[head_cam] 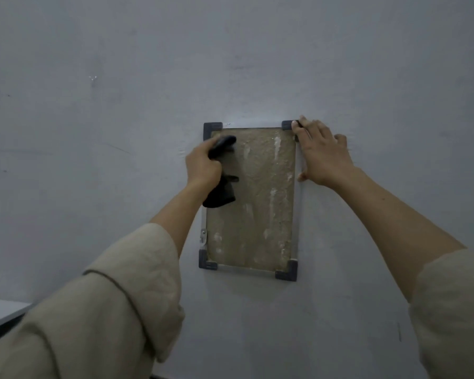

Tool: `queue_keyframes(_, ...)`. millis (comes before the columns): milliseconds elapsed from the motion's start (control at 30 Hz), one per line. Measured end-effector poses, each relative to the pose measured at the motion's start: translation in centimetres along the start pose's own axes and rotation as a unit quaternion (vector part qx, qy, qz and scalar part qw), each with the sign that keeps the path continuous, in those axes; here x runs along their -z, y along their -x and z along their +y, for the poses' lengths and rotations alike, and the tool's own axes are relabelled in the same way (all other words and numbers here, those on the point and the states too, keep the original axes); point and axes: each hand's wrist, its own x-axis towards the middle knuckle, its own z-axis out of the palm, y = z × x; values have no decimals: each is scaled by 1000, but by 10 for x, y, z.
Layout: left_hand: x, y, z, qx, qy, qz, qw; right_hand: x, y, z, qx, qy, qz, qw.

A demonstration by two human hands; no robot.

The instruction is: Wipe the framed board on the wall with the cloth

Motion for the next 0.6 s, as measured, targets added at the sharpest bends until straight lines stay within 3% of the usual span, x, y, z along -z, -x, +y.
queue_keyframes(33, -4, 5, 0, -3, -7, -7, 1000, 0, 0, 0, 0, -1, -2, 1000)
queue_keyframes(100, -13, 18, -2, -85, -38, -79, 993, 0, 0, 0, -1, -1, -2, 1000)
queue_keyframes(200, -7, 20, -1, -194, -89, -196, 957, 2, 1, -1, -3, 4, -3, 1000)
queue_keyframes(267, 1, 7, 2, -158, -81, -169, 969, 3, 2, -1, 0, 7, -5, 1000)
queue_keyframes(367, 2, -7, 5, -18, -14, -16, 1000, 3, 1, 0, 1, 2, -6, 1000)
queue_keyframes(400, -2, -3, 6, -7, -14, -4, 1000, 2, 1, -1, 1, 1, -5, 1000)
queue_keyframes(533, -16, 17, 7, -181, -73, -147, 970, 2, 0, -1, 1, 6, -2, 1000)
queue_keyframes(600, -12, 9, 8, -195, -75, -147, 967, 2, 0, -2, 2, 10, 0, 1000)
